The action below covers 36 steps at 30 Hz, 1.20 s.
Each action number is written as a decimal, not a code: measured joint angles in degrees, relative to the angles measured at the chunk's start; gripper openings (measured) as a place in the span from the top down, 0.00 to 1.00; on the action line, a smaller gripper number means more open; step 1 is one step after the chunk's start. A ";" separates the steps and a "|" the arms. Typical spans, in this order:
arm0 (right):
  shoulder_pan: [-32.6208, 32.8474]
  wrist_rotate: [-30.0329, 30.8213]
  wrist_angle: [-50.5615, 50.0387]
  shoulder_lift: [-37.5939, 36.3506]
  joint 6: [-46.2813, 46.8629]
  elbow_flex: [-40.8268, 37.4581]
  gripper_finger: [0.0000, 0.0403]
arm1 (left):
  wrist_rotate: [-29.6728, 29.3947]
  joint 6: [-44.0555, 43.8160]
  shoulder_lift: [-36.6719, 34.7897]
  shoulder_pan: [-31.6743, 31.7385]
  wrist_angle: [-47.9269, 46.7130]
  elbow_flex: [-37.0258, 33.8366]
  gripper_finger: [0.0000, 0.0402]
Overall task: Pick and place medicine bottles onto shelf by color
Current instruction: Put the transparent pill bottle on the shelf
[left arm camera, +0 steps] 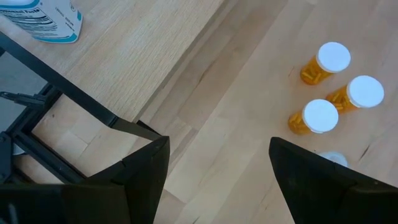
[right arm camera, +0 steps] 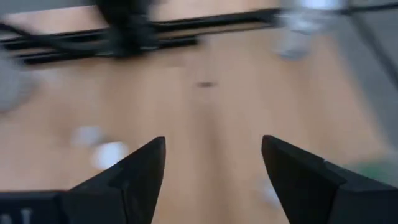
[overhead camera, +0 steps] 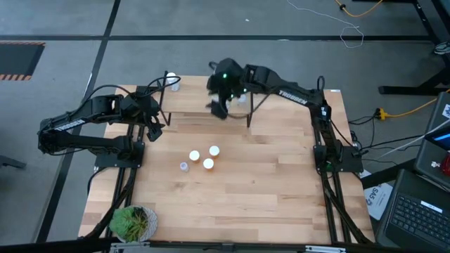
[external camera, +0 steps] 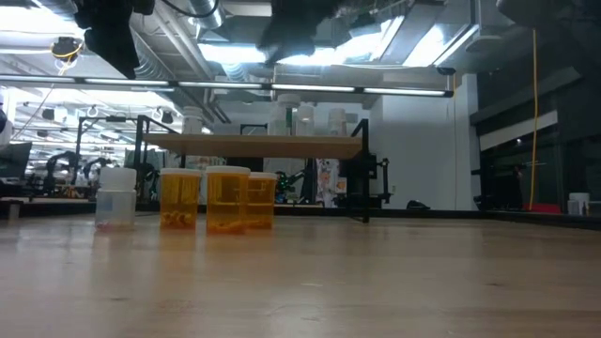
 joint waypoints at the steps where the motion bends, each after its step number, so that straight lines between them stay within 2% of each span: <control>1: 0.98 -2.26 -0.55 -0.01 -0.14 0.00 0.34 | 0.00 0.00 0.01 0.01 0.00 0.01 0.32; 4: 3.98 -7.23 -3.12 -0.01 -1.01 -0.53 0.34 | 0.00 0.00 -0.01 0.00 0.00 0.01 0.32; 7: 7.26 -7.46 -5.70 -0.03 -2.76 -2.68 0.34 | 1.94 -0.01 -0.01 0.02 -0.49 0.01 0.32; 12: 10.82 -4.74 -16.27 0.00 -4.86 -2.86 0.34 | 16.33 2.03 0.01 -0.43 -0.76 0.01 0.32; 14: 11.46 -1.77 -20.06 -0.01 -4.50 -2.86 0.34 | 18.91 1.14 0.01 -1.67 0.25 -0.34 0.32; 20: 11.54 6.38 -31.03 -0.14 -1.05 -2.86 0.34 | 20.01 -0.38 0.99 -8.27 8.01 -7.42 0.33; 24: 11.36 10.97 -34.04 -0.14 1.72 -2.86 0.34 | 19.83 -3.31 3.10 -13.27 13.88 -12.59 0.33; 27: 11.36 11.72 -33.84 -0.14 1.24 -2.86 0.34 | 19.20 -6.71 5.21 -16.60 17.58 -14.29 0.33; 32: 11.36 11.72 -33.84 -0.52 -0.25 -2.86 0.34 | 16.52 -9.01 10.23 -22.59 18.31 -15.83 0.33; 36: 11.29 11.72 -33.85 -4.07 -0.28 -2.86 0.34 | 14.45 -9.27 13.37 -25.59 18.37 -15.96 0.33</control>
